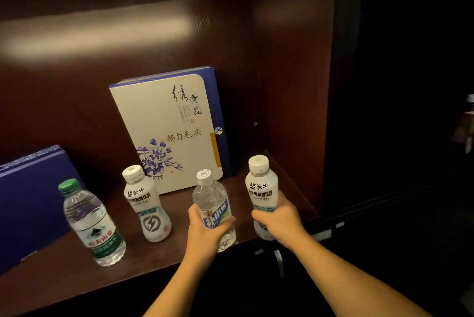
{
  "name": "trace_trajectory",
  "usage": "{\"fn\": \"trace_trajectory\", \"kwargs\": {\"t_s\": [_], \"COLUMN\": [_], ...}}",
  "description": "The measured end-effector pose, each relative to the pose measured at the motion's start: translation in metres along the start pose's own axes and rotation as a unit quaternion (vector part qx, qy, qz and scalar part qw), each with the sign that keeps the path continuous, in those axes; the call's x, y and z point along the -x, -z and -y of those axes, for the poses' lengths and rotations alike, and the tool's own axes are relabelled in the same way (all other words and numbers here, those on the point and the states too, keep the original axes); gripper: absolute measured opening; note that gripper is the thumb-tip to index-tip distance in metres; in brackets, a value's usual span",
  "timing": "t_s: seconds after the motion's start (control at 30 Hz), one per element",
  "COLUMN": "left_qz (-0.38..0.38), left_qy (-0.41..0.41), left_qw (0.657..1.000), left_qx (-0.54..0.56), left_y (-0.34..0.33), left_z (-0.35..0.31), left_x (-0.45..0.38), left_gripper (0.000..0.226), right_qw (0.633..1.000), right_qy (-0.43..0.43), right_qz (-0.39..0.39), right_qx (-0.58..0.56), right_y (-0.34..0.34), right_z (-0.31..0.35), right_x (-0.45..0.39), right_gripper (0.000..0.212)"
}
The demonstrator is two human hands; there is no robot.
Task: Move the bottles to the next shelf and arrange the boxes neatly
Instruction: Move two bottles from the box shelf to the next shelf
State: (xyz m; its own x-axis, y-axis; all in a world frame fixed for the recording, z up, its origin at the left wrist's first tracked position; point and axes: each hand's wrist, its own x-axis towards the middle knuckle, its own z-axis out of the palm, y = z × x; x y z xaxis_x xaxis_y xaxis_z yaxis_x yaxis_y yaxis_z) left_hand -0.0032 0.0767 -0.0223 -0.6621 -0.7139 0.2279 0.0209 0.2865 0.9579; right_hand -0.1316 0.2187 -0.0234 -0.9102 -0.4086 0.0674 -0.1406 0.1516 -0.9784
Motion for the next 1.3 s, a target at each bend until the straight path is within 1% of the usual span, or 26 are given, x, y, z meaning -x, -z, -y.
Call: {"fn": "trace_trajectory", "kwargs": {"t_s": [0.13, 0.3, 0.5, 0.63, 0.77, 0.83, 0.93, 1.0, 1.13, 1.3], "left_qz": [0.055, 0.137, 0.226, 0.262, 0.259, 0.245, 0.215, 0.191, 0.156, 0.136], "left_qy": [-0.010, -0.014, -0.030, -0.033, -0.038, -0.039, -0.038, -0.034, -0.027, 0.000], "left_qw": [0.998, 0.989, 0.970, 0.960, 0.961, 0.966, 0.973, 0.979, 0.986, 0.989], "left_qx": [0.025, 0.055, 0.084, 0.090, 0.086, 0.077, 0.070, 0.063, 0.053, 0.064], "left_y": [-0.026, -0.082, -0.170, -0.239, -0.318, -0.358, -0.415, -0.448, -0.502, -0.542], "left_z": [-0.024, -0.051, -0.078, -0.093, -0.102, -0.107, -0.111, -0.115, -0.116, -0.104], "left_x": [0.041, 0.086, 0.117, 0.118, 0.100, 0.084, 0.056, 0.037, 0.000, -0.037], "left_gripper": [0.071, 0.076, 0.071, 0.070, 0.072, 0.073, 0.070, 0.073, 0.075, 0.074], "right_qw": [0.999, 0.997, 0.991, 0.987, 0.984, 0.983, 0.984, 0.985, 0.988, 0.990], "right_qy": [0.014, 0.011, 0.003, -0.002, -0.003, -0.007, -0.010, -0.011, -0.008, 0.001], "right_qz": [-0.038, -0.074, -0.133, -0.163, -0.180, -0.183, -0.177, -0.170, -0.150, -0.139], "right_qx": [0.011, 0.017, -0.007, -0.005, 0.010, 0.014, 0.021, 0.022, 0.015, 0.017], "right_y": [0.043, 0.112, 0.206, 0.270, 0.336, 0.368, 0.411, 0.434, 0.467, 0.488], "right_z": [0.005, 0.009, 0.000, -0.016, -0.036, -0.047, -0.059, -0.066, -0.080, -0.095], "right_x": [0.040, 0.075, 0.085, 0.072, 0.034, 0.005, -0.042, -0.073, -0.132, -0.188], "right_gripper": [0.047, 0.049, 0.052, 0.051, 0.046, 0.045, 0.047, 0.049, 0.050, 0.050]}}
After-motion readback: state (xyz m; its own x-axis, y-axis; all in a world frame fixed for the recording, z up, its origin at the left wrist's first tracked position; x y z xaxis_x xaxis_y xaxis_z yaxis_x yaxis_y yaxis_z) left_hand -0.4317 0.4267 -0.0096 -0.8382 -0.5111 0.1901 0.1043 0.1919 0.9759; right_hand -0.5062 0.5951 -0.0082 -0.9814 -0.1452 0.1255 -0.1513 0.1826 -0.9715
